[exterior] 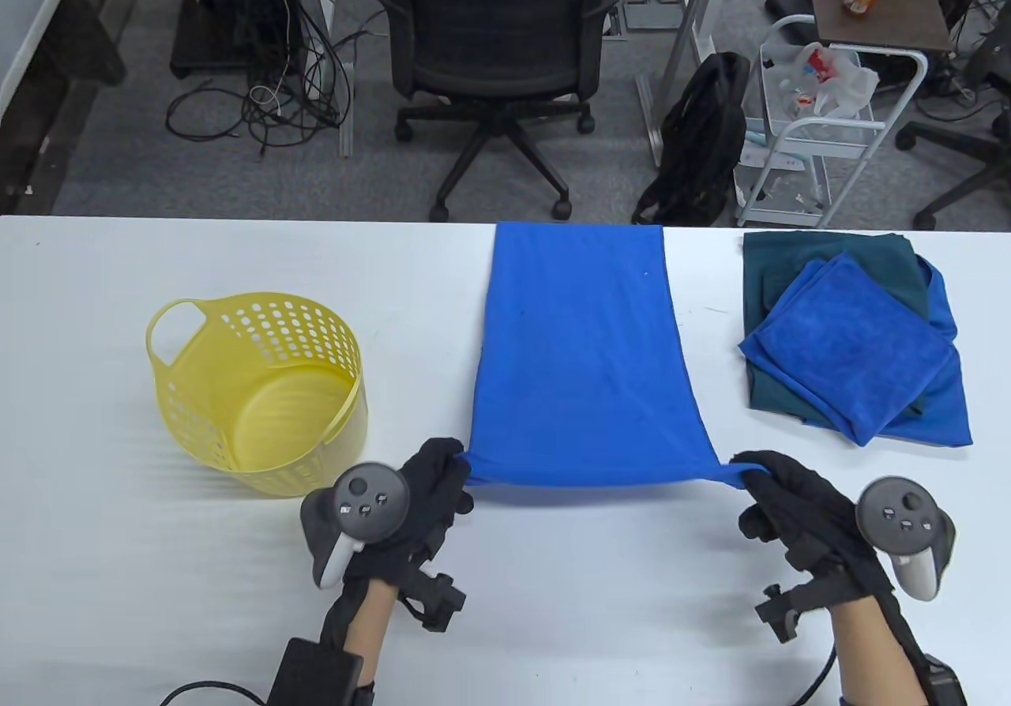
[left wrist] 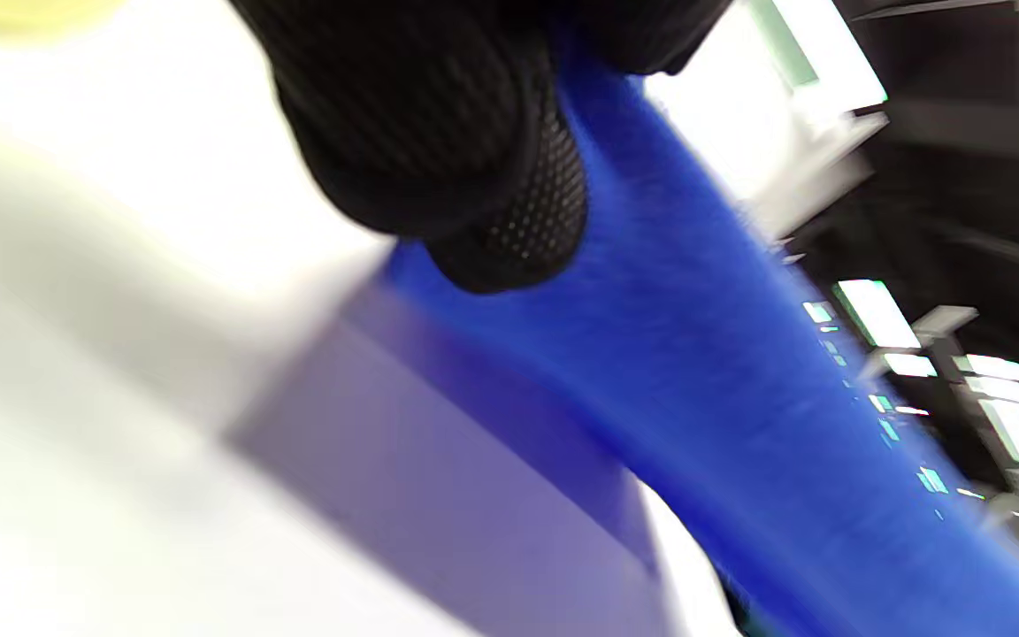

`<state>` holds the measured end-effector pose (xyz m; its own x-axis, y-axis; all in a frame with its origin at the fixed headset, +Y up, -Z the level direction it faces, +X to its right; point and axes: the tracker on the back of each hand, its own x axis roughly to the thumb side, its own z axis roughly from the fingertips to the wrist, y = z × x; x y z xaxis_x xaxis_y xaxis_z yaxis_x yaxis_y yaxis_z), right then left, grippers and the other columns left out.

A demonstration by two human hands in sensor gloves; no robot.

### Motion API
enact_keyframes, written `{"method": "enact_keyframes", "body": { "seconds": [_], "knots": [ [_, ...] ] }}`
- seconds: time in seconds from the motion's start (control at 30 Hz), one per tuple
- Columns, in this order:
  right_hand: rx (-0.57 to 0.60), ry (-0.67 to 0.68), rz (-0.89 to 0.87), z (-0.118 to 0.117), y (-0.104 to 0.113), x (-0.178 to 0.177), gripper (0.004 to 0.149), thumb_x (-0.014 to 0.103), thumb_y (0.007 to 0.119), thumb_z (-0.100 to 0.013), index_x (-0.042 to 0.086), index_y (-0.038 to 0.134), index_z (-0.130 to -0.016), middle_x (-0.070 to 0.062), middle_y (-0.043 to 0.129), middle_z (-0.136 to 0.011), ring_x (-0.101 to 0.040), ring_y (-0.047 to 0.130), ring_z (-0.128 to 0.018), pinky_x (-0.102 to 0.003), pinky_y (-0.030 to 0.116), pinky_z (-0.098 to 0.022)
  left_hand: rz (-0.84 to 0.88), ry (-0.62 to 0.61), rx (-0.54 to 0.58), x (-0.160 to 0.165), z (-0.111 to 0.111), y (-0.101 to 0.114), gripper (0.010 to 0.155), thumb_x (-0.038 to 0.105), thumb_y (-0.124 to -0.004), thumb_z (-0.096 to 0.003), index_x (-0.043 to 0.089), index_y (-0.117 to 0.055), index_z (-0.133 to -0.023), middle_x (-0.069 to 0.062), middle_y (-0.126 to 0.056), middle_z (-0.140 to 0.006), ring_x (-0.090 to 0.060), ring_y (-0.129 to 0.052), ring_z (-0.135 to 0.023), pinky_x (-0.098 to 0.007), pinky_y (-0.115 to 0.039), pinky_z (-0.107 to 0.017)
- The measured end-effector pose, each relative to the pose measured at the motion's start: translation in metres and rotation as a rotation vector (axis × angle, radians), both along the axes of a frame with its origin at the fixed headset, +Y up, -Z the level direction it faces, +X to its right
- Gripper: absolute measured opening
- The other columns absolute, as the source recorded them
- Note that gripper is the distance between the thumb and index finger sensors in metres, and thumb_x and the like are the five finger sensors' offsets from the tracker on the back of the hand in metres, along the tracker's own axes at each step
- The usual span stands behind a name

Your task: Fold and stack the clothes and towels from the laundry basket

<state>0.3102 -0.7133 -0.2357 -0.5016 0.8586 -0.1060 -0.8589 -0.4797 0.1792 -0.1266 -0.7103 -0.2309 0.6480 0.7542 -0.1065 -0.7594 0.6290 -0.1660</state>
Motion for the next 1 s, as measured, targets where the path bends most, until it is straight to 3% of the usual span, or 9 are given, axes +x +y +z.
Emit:
{"method": "enact_keyframes", "body": {
  "seconds": [0.03, 0.07, 0.13, 0.2, 0.33, 0.4, 0.63, 0.77, 1.0],
  "knots": [
    [-0.136, -0.008, -0.082, -0.022, 0.007, -0.004, 0.042, 0.019, 0.062, -0.065, 0.000, 0.070, -0.101, -0.035, 0.075, -0.097, -0.025, 0.103, -0.062, -0.037, 0.094, -0.043, 0.016, 0.012, -0.040, 0.013, -0.030, 0.012, 0.045, 0.034, -0.065, -0.0663, 0.015, -0.062, -0.107, -0.023, -0.082, -0.103, -0.025, -0.104, -0.079, -0.028, -0.097, -0.053],
    [-0.014, -0.045, -0.185, -0.035, 0.028, -0.006, 0.042, 0.019, 0.058, -0.065, 0.002, 0.064, -0.104, -0.036, 0.063, -0.105, -0.036, 0.087, -0.085, -0.049, 0.082, -0.059, -0.031, 0.083, 0.063, 0.021, -0.059, 0.039, 0.045, 0.032, -0.064, -0.0651, 0.016, -0.059, -0.107, -0.026, -0.071, -0.110, -0.031, -0.095, -0.090, -0.033, -0.091, -0.062],
    [0.460, -0.283, -0.181, -0.030, 0.076, -0.012, 0.042, 0.018, 0.058, -0.064, 0.005, 0.063, -0.104, -0.032, 0.055, -0.110, -0.036, 0.078, -0.093, -0.055, 0.066, -0.068, -0.101, 0.157, 0.528, 0.026, -0.086, 0.102, 0.045, 0.032, -0.063, -0.0613, 0.019, -0.058, -0.103, -0.023, -0.057, -0.116, -0.029, -0.082, -0.101, -0.035, -0.082, -0.070],
    [0.850, -0.287, -0.123, -0.007, 0.118, -0.013, 0.042, 0.018, 0.060, -0.061, 0.007, 0.067, -0.100, -0.028, 0.060, -0.109, -0.035, 0.082, -0.091, -0.056, 0.064, -0.067, -0.047, 0.075, 0.918, 0.031, -0.080, 0.160, 0.045, 0.034, -0.062, -0.0604, 0.023, -0.054, -0.103, -0.017, -0.051, -0.119, -0.025, -0.076, -0.106, -0.034, -0.076, -0.073],
    [0.972, -0.076, -0.063, 0.033, 0.128, -0.016, 0.042, 0.022, 0.060, -0.063, 0.013, 0.066, -0.103, -0.022, 0.058, -0.114, -0.034, 0.077, -0.097, -0.059, 0.058, -0.071, -0.158, -0.039, 1.215, 0.034, -0.038, 0.194, 0.045, 0.037, -0.062, -0.0596, 0.029, -0.053, -0.103, -0.009, -0.044, -0.122, -0.021, -0.068, -0.111, -0.036, -0.069, -0.078],
    [0.878, -0.027, -0.009, 0.034, 0.111, -0.015, 0.042, 0.022, 0.060, -0.064, 0.011, 0.066, -0.104, -0.022, 0.058, -0.115, -0.042, 0.073, -0.099, -0.064, 0.058, -0.070, -0.260, -0.100, 1.160, 0.036, -0.029, 0.179, 0.045, 0.037, -0.063, -0.0598, 0.029, -0.055, -0.103, -0.010, -0.045, -0.122, -0.022, -0.069, -0.111, -0.038, -0.069, -0.077],
    [0.512, -0.037, 0.116, 0.036, 0.032, 0.001, 0.043, 0.026, 0.066, -0.065, 0.006, 0.073, -0.103, -0.024, 0.068, -0.111, -0.056, 0.069, -0.095, -0.074, 0.058, -0.064, -0.426, -0.196, 0.512, 0.030, 0.005, 0.051, 0.046, 0.038, -0.066, -0.0613, 0.025, -0.061, -0.105, -0.016, -0.057, -0.121, -0.030, -0.079, -0.105, -0.042, -0.076, -0.073],
    [0.466, -0.063, 0.146, 0.042, 0.013, 0.013, 0.042, 0.027, 0.074, -0.061, 0.008, 0.081, -0.097, -0.021, 0.073, -0.108, -0.055, 0.070, -0.095, -0.074, 0.059, -0.063, -0.305, -0.176, 0.411, 0.009, 0.024, 0.008, 0.045, 0.039, -0.066, -0.0610, 0.026, -0.063, -0.104, -0.015, -0.063, -0.119, -0.031, -0.083, -0.102, -0.044, -0.078, -0.071],
    [0.414, -0.029, -0.004, 0.044, 0.003, 0.027, 0.040, 0.029, 0.077, -0.060, 0.010, 0.083, -0.095, -0.020, 0.073, -0.108, -0.055, 0.068, -0.096, -0.074, 0.057, -0.064, 0.117, -0.136, 0.298, -0.021, 0.039, -0.023, 0.045, 0.041, -0.067, -0.0607, 0.023, -0.068, -0.102, -0.019, -0.068, -0.115, -0.036, -0.086, -0.098, -0.049, -0.080, -0.068]
  ]
}}
